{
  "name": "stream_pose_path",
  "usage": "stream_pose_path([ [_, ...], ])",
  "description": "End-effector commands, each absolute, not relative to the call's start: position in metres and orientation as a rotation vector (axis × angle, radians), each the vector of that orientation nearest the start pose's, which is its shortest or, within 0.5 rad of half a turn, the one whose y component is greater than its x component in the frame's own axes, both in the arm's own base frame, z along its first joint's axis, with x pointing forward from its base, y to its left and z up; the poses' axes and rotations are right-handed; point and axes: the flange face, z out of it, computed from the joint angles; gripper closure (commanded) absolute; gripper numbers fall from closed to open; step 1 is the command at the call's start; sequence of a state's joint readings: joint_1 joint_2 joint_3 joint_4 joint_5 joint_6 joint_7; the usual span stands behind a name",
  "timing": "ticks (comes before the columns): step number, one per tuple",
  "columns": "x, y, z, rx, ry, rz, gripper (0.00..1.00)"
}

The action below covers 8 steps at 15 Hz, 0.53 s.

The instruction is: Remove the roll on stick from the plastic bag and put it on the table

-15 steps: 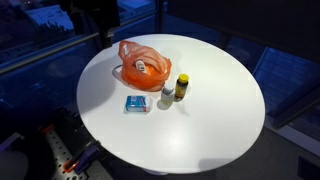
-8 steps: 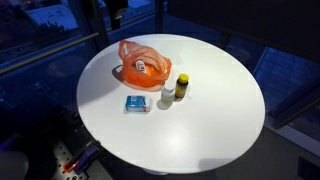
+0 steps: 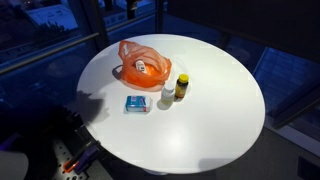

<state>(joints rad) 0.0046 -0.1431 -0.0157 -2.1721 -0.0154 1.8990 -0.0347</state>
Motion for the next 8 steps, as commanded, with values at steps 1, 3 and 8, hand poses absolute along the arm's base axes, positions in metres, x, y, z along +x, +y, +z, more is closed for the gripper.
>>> stream_pose_path([
  [1, 0.512, -0.011, 0.440, -3.124, -0.106, 0.207, 0.00],
  [3, 0.518, -0.015, 0.432, -3.119, -0.200, 0.222, 0.00],
  [8, 0.530, -0.026, 0.404, -3.114, -0.437, 0.225, 0.00],
])
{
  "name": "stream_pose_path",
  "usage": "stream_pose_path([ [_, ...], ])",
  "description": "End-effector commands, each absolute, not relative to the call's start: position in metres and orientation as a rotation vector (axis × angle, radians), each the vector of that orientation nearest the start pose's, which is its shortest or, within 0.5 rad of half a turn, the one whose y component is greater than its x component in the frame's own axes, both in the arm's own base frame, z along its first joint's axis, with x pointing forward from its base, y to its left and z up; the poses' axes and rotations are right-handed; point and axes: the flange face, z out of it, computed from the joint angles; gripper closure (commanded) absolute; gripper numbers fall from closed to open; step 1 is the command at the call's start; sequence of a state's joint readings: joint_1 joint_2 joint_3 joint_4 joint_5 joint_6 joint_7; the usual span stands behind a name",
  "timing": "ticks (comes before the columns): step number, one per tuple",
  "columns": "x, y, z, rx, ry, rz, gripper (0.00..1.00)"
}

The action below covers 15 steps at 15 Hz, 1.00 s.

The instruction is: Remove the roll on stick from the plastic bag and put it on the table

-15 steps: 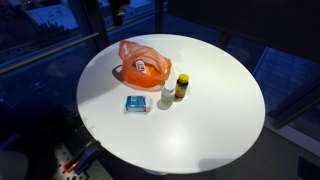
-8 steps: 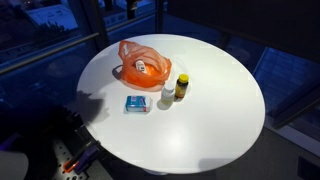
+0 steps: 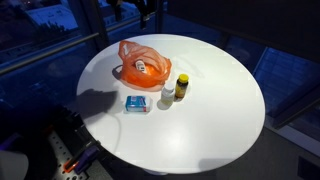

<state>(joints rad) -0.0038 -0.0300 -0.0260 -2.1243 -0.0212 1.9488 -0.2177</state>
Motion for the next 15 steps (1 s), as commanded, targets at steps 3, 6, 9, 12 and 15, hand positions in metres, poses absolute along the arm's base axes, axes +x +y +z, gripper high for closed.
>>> stream_pose_path([
  [3, 0.533, -0.032, 0.392, -3.108, -0.509, 0.249, 0.00],
  [6, 0.525, -0.027, 0.387, -3.091, -0.480, 0.274, 0.00],
  [9, 0.525, -0.027, 0.389, -3.088, -0.489, 0.279, 0.00],
  [12, 0.528, -0.031, 0.385, -3.094, -0.486, 0.258, 0.00],
  [15, 0.536, -0.032, 0.375, -3.094, -0.474, 0.194, 0.00],
])
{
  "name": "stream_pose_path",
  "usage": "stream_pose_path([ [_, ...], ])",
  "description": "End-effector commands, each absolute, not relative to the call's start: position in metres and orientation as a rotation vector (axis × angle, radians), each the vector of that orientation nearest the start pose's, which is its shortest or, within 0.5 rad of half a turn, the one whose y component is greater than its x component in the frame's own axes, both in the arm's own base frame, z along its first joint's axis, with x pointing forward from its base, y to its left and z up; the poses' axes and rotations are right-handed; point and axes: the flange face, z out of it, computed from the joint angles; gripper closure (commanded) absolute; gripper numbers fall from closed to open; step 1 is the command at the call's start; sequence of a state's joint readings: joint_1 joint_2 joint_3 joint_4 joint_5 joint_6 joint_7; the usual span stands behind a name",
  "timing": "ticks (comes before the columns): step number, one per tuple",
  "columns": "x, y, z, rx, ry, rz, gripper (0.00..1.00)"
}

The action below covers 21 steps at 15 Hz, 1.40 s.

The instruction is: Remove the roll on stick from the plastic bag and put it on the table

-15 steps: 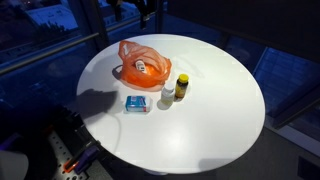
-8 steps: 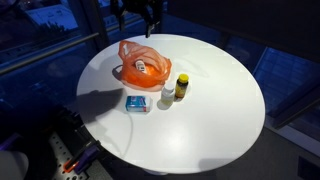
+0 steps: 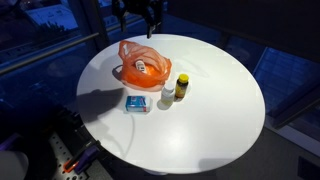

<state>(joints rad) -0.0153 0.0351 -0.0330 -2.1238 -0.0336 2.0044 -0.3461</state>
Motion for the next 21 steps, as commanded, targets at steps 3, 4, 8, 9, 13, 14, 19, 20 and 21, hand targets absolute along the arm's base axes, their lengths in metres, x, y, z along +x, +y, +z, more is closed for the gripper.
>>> stream_pose_path([
  [3, 0.545, -0.033, 0.361, -3.088, -0.473, 0.158, 0.00],
  [4, 0.547, -0.033, 0.354, -3.088, -0.478, 0.148, 0.00],
  [8, 0.558, -0.030, 0.330, -3.081, -0.484, 0.125, 0.00],
  [9, 0.561, -0.029, 0.324, -3.078, -0.486, 0.118, 0.00],
  [13, 0.569, -0.022, 0.304, -3.061, -0.592, 0.121, 0.00],
  [14, 0.571, -0.020, 0.300, -3.053, -0.636, 0.123, 0.00],
  [19, 0.576, -0.007, 0.281, -2.980, -0.874, 0.149, 0.00],
  [20, 0.577, -0.005, 0.279, -2.956, -0.928, 0.156, 0.00],
  [21, 0.579, -0.002, 0.278, -2.935, -0.983, 0.158, 0.00],
])
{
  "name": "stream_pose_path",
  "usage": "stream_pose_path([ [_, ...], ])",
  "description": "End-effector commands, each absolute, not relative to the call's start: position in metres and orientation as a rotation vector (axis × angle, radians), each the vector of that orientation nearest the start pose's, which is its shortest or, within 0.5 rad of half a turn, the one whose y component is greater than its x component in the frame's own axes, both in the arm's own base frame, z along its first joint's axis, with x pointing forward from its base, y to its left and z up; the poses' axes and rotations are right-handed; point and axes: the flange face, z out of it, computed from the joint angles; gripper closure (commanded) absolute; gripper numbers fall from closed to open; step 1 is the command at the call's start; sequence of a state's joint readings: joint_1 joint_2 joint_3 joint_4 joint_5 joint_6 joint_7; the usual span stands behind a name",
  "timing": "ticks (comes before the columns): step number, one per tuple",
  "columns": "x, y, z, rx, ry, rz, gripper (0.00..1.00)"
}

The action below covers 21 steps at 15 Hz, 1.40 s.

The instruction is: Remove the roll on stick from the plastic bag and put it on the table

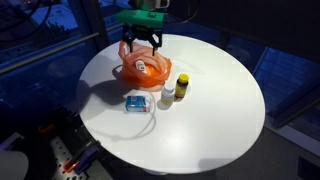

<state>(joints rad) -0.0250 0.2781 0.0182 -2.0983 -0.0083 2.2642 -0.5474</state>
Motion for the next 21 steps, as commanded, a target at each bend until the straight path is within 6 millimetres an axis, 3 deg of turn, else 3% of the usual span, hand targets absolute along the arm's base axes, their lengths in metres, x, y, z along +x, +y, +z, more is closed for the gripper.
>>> stream_pose_path([
  [1, 0.580, 0.000, 0.277, -2.918, -1.038, 0.157, 0.00],
  [6, 0.587, 0.005, 0.279, -2.832, -1.212, 0.157, 0.00],
  [12, 0.584, 0.006, 0.279, -2.858, -1.186, 0.137, 0.00],
  [21, 0.591, 0.016, 0.232, -2.811, -1.139, 0.050, 0.00],
])
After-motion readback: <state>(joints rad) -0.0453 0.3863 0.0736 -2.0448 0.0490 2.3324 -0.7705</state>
